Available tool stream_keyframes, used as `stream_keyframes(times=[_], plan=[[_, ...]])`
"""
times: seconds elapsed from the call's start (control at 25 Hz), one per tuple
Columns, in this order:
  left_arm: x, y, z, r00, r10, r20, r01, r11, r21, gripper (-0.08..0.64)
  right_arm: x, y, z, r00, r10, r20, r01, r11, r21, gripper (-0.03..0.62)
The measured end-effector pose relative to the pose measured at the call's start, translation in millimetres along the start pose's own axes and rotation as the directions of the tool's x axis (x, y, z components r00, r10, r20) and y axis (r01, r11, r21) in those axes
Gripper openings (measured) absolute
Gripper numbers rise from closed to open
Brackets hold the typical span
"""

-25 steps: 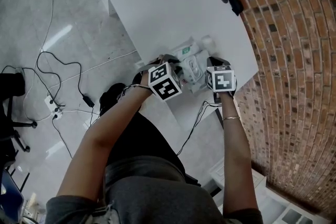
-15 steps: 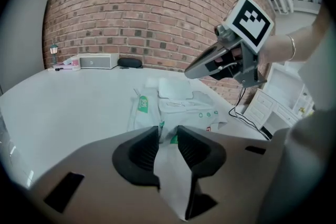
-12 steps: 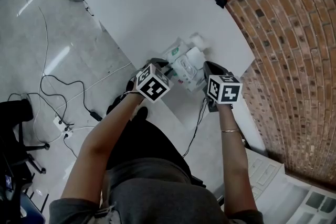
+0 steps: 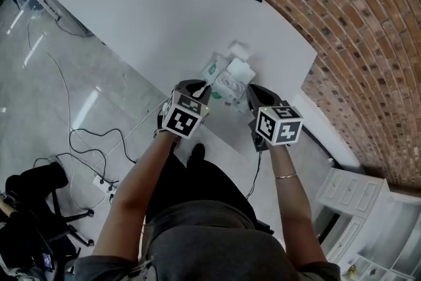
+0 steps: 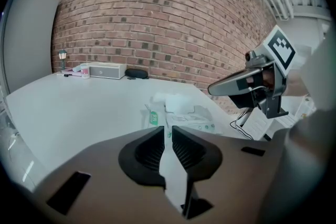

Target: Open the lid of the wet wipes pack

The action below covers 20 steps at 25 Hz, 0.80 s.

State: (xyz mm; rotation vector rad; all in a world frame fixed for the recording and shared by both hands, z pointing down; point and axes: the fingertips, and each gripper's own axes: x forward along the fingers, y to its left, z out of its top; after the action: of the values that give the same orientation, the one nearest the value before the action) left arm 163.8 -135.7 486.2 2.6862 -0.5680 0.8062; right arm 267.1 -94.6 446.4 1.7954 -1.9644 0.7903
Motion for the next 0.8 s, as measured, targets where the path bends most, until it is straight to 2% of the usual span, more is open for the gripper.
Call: stream_keyframes(times=[0.2, 0.36, 0.48, 0.8], plan=[[-7, -1, 11, 1.0, -0.007, 0.021, 0.007, 1.0, 0.011, 0.048, -13, 12, -2, 0.998, -0.003, 0.068, -0.004, 0.995, 0.1, 0.008], [-14, -1, 20, 0.999, 0.003, 0.039, -0.004, 0.999, 0.044, 0.038, -23, 12, -4, 0.992, -0.04, 0.116, 0.019, 0.985, 0.172, 0.008], [-20, 0, 28, 0.998, 0.006, 0.056, -0.009, 0.998, 0.061, 0.034, -30, 9, -7, 0.987, -0.079, 0.14, 0.052, 0.981, 0.188, 0.008], [-28, 5, 47, 0.995, 0.001, 0.097, -0.004, 0.999, 0.033, 0.032, -44, 4, -11, 0.97, -0.148, 0.191, 0.11, 0.975, 0.195, 0.006]])
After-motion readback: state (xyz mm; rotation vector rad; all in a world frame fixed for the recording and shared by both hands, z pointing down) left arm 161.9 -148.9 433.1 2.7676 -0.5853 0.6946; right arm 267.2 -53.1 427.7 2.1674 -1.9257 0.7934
